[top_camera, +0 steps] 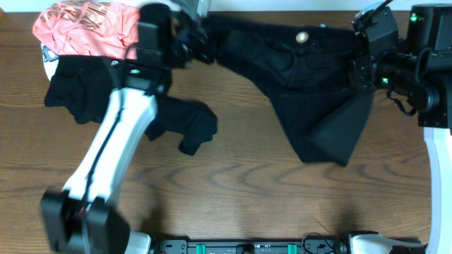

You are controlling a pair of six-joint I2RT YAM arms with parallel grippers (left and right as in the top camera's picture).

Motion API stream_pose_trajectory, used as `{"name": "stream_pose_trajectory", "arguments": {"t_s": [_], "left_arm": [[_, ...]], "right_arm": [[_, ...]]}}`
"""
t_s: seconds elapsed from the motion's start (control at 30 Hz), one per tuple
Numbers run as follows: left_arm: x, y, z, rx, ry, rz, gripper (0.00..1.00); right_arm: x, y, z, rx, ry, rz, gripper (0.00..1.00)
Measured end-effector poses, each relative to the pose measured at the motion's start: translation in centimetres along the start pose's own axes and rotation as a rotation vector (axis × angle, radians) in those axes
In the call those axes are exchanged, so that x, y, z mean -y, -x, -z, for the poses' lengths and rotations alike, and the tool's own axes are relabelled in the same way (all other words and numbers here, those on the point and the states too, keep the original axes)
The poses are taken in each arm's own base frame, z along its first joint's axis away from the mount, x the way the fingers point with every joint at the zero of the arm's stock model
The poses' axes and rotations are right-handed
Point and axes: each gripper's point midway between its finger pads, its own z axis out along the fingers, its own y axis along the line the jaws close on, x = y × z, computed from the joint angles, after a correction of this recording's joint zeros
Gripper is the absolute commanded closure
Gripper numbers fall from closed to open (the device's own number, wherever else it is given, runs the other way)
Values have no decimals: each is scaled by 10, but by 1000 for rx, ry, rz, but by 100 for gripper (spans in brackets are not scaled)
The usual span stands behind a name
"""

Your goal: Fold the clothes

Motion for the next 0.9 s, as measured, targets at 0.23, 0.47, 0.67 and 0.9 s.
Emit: {"name": "stream_pose_trajectory", "arguments": {"t_s": [0.23, 0.47, 0.67, 0.9], "left_arm": [[75, 78, 70, 204, -63, -140, 94], [82, 72, 91, 177, -11, -109, 94], [65, 46, 85, 75, 46, -44, 94], [66, 30, 76, 17, 36, -44, 94]], "right_arm": [[1, 4, 10, 35, 19, 41, 99], [-11, -1, 33, 41, 53, 45, 98], [-13, -12, 57, 10, 44, -26, 99], [5, -25, 54, -41, 19, -173, 99]]}}
